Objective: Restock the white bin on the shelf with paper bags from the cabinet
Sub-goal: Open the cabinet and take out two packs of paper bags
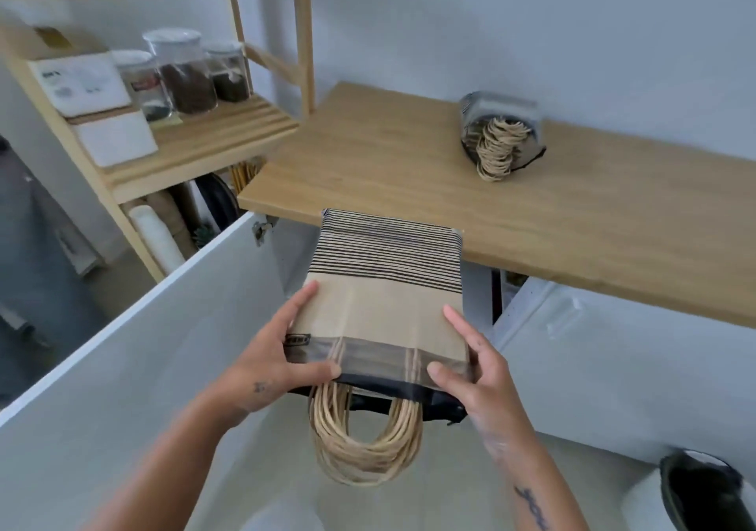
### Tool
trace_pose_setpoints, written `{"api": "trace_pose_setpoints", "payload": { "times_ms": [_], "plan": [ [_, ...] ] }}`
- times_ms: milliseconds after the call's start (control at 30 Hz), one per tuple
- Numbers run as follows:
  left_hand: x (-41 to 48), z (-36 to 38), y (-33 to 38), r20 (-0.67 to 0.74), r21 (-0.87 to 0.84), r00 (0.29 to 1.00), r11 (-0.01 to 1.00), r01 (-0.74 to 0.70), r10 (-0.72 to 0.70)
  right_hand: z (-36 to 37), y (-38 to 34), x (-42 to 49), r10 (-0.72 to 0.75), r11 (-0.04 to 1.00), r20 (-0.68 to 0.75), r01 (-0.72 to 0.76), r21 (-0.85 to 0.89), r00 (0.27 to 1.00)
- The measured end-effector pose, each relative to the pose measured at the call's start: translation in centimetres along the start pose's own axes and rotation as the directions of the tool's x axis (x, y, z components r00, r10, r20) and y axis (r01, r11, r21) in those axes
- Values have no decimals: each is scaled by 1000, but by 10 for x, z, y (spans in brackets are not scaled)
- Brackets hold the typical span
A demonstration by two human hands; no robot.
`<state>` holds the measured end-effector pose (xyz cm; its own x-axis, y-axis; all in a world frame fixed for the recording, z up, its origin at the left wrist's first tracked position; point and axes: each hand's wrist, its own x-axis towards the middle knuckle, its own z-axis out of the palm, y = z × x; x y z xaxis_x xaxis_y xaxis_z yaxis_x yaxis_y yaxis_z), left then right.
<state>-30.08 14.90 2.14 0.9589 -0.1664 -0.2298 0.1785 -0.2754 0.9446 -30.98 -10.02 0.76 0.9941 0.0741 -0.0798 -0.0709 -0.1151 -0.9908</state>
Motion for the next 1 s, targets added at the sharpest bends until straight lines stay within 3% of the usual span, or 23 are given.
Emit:
{"api": "trace_pose_setpoints", "payload": {
  "times_ms": [267, 667, 733, 833, 1000],
  "plan": [
    [79, -27, 55, -17, -49, 996, 995, -90, 89, -11, -51, 87, -98, 995, -5, 98, -21, 995],
    [293, -107, 70, 33, -16, 999, 999, -33, 33, 16, -59, 298, 39, 997, -60, -35, 66, 997],
    [323, -114, 68, 56, 66, 998, 998, -4, 0, 19, -54, 328, 67, 998, -69, -65, 25, 995],
    [357, -119, 56, 55, 344, 998, 939, -7, -13, 18, -41, 361, 62, 994, -133, -72, -77, 989],
    [389, -120, 56, 68, 492, 996, 866, -85, 59, 6, -31, 386, 48, 990, -136, -65, -126, 990]
  ]
}}
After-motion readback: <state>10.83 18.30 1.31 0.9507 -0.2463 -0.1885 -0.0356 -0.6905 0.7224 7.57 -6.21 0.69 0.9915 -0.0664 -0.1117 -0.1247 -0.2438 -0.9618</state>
